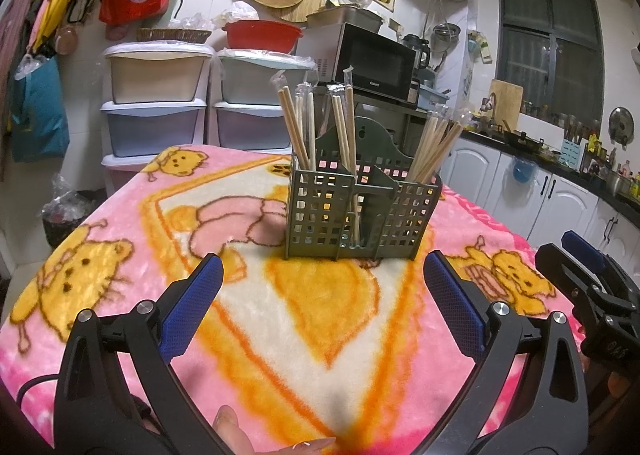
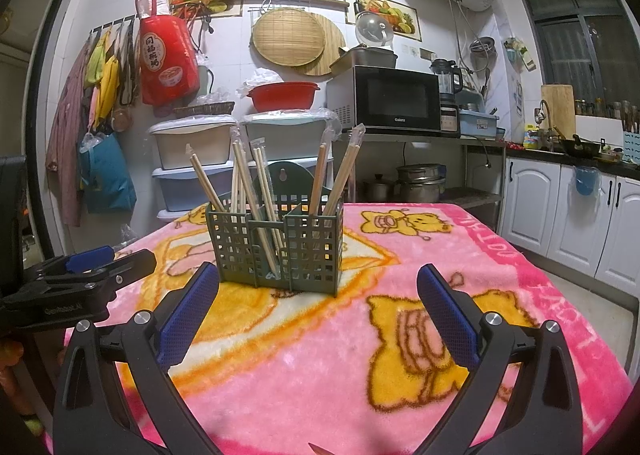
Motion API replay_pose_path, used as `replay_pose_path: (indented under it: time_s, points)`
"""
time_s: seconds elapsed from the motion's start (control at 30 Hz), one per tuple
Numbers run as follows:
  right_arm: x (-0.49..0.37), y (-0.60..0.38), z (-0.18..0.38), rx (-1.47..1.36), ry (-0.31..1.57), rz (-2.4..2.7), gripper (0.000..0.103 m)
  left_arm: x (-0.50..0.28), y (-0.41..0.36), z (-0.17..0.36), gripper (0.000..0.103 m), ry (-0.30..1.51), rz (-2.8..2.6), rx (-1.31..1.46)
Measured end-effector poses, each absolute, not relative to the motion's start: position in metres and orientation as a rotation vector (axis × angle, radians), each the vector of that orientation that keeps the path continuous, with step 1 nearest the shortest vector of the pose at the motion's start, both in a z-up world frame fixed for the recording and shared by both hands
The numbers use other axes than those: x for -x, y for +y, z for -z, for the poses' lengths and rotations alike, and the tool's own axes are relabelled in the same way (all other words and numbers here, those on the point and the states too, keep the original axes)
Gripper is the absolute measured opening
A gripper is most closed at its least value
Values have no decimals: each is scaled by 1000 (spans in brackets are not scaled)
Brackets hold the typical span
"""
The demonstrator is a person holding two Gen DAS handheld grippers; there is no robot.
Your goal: Organize utensils
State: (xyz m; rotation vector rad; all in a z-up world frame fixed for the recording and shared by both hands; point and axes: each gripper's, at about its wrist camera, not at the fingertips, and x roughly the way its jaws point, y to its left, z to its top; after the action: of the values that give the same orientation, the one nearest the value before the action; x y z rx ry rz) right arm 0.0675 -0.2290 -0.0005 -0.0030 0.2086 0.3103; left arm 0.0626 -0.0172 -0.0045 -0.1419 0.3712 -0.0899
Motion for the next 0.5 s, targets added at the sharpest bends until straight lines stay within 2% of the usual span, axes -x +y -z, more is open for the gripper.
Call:
replay_pose_path:
  time_s: [0.5]
  points:
    - [-72, -233, 1, -12, 255, -290, 97, -68, -19, 6, 93, 424, 65, 142]
